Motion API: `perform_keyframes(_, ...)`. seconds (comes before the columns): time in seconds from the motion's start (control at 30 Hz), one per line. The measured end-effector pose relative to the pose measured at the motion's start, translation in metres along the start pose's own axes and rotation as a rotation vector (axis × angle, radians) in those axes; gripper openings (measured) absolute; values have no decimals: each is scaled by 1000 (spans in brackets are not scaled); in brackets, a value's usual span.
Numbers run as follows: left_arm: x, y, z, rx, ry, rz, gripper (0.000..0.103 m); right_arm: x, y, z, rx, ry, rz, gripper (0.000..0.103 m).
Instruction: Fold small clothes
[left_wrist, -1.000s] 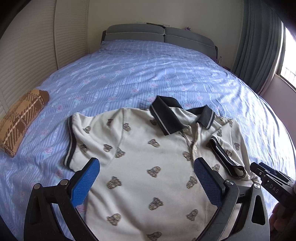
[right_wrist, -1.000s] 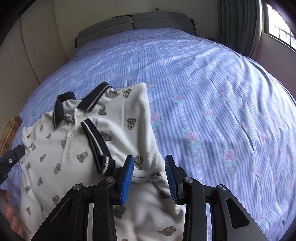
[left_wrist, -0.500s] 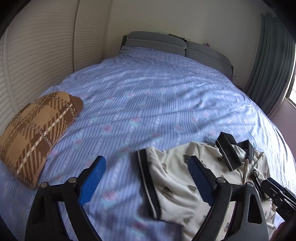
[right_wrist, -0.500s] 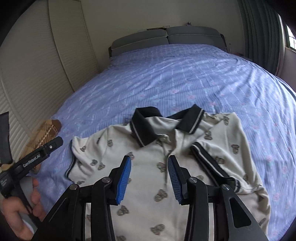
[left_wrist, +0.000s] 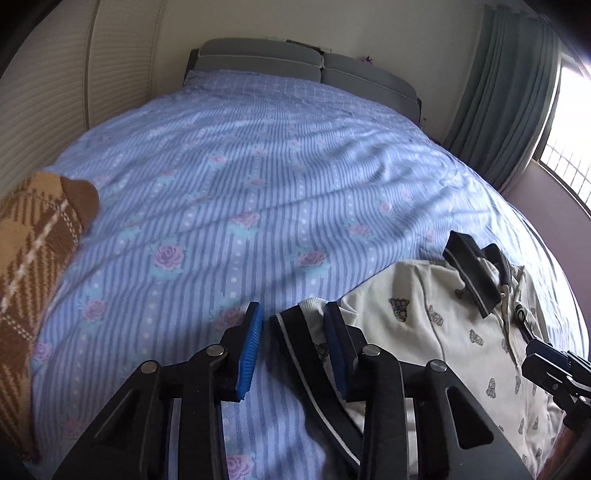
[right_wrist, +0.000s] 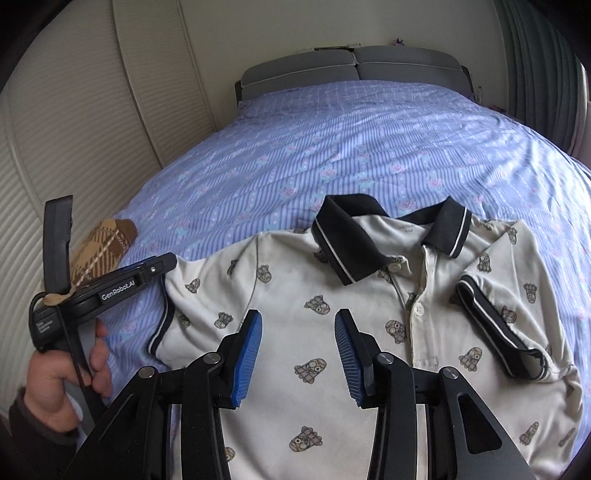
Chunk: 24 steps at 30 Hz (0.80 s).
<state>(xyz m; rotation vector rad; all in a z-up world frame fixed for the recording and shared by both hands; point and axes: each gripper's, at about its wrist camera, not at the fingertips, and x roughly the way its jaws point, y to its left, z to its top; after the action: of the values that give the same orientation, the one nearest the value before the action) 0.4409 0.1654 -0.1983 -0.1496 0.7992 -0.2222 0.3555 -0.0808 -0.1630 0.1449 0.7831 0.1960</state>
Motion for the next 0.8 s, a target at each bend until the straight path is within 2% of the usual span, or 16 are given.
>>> perform_keyframes(0.1, 6, 6, -5, -40, 14, -28, 34, 5, -3, -3, 3, 13, -3, 41)
perform_keyframes(0.23, 4, 3, -9, -47, 9, -54, 19, 5, -8, -6, 7, 20, -3, 41)
perform_keyframes(0.3, 0, -1, -10, -38, 6, -44, 5, 3, -11, -8, 6, 20, -3, 41)
perform_keyframes(0.6, -46, -36, -7, 2, -70, 35, 5, -21, -39, -19, 49, -6, 14, 41)
perform_keyframes(0.8, -64, -99, 6, 70, -76, 59, 5, -37, -63, -27, 103, -69, 38, 41)
